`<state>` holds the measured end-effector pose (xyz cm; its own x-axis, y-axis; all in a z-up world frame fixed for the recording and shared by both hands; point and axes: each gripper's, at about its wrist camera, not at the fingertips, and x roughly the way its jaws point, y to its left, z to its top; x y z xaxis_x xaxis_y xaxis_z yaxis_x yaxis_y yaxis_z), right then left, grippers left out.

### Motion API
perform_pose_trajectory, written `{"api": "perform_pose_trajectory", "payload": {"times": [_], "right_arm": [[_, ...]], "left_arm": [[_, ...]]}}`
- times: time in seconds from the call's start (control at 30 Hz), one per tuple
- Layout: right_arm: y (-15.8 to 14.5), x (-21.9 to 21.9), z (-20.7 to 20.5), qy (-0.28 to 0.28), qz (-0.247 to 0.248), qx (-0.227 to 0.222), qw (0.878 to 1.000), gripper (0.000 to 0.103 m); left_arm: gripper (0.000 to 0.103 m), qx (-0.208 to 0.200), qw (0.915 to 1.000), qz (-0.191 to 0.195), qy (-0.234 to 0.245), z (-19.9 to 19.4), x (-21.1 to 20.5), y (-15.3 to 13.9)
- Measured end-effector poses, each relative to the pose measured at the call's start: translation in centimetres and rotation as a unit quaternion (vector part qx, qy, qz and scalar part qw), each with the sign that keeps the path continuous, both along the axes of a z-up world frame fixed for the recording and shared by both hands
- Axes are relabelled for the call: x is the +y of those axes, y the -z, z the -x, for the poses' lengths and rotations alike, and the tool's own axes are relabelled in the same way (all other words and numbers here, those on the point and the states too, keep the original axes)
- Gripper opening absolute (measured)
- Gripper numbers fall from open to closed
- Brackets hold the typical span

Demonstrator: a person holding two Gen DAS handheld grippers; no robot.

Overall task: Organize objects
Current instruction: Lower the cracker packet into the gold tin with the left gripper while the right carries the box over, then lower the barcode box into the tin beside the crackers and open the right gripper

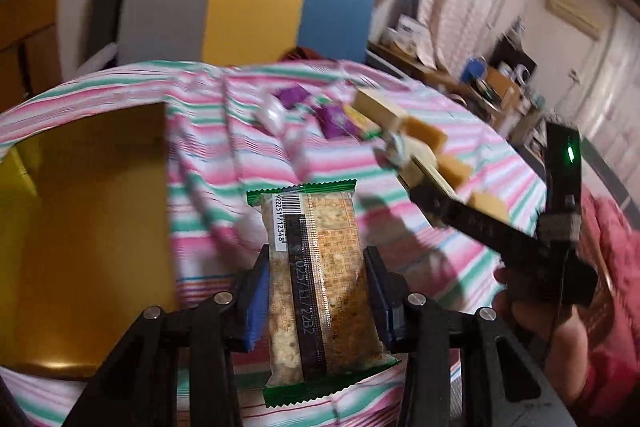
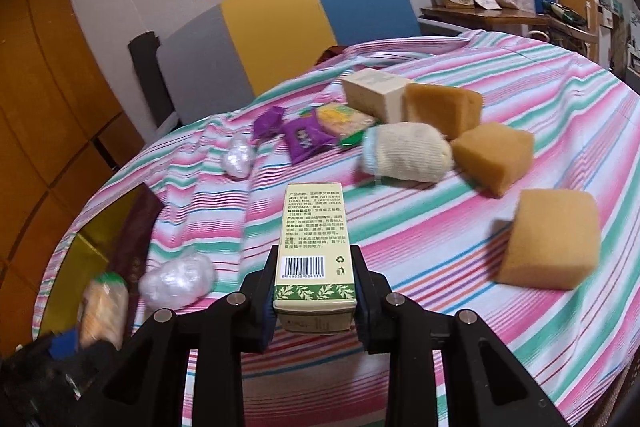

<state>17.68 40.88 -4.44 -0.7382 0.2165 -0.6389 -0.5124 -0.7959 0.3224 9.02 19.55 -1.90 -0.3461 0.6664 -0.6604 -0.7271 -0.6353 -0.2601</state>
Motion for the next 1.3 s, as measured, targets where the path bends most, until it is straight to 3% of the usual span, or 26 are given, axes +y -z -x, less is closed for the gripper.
{"api": "perform_pose_trajectory", "payload": {"times": [0.17, 0.43, 0.67, 0.9, 1.0, 1.07, 1.2, 1.3], "right_arm": [[-1.4, -2.5, 1.3, -0.041, 0.001, 0.015, 0.999, 0.03], [-3.8, -7.9, 4.4, -0.128, 0.0, 0.036, 0.991, 0.03], [-5.0, -13.9, 7.8, -0.224, 0.008, 0.043, 0.974, 0.03], [-4.0, -18.7, 10.4, -0.288, 0.011, 0.022, 0.957, 0.03], [-3.4, -20.3, 11.2, -0.305, 0.008, 0.009, 0.952, 0.03], [-2.9, -21.0, 11.7, -0.313, 0.011, 0.002, 0.95, 0.03], [-1.6, -22.2, 13.2, -0.326, 0.016, -0.02, 0.945, 0.03], [-0.7, -23.3, 14.3, -0.334, 0.022, -0.035, 0.942, 0.03]], "left_arm": [[0.044, 0.015, 0.9981, 0.001, -0.059, 2.5, -3.9, -1.1], [0.044, -0.001, 0.9884, 0.034, -0.148, 6.9, -9.8, 0.6], [0.044, -0.01, 0.9749, 0.078, -0.208, 10.4, -14.6, 2.4], [0.044, -0.02, 0.9629, 0.111, -0.245, 12.2, -17.8, 4.1], [0.046, -0.022, 0.9583, 0.107, -0.264, 12.3, -18.9, 3.9], [0.054, -0.028, 0.9563, 0.08, -0.28, 12.0, -20.0, 3.2], [0.087, -0.016, 0.9466, 0.015, -0.322, 10.5, -22.0, 1.2], [0.093, 0.007, 0.9336, -0.005, -0.358, 9.2, -23.2, -0.1]]}}
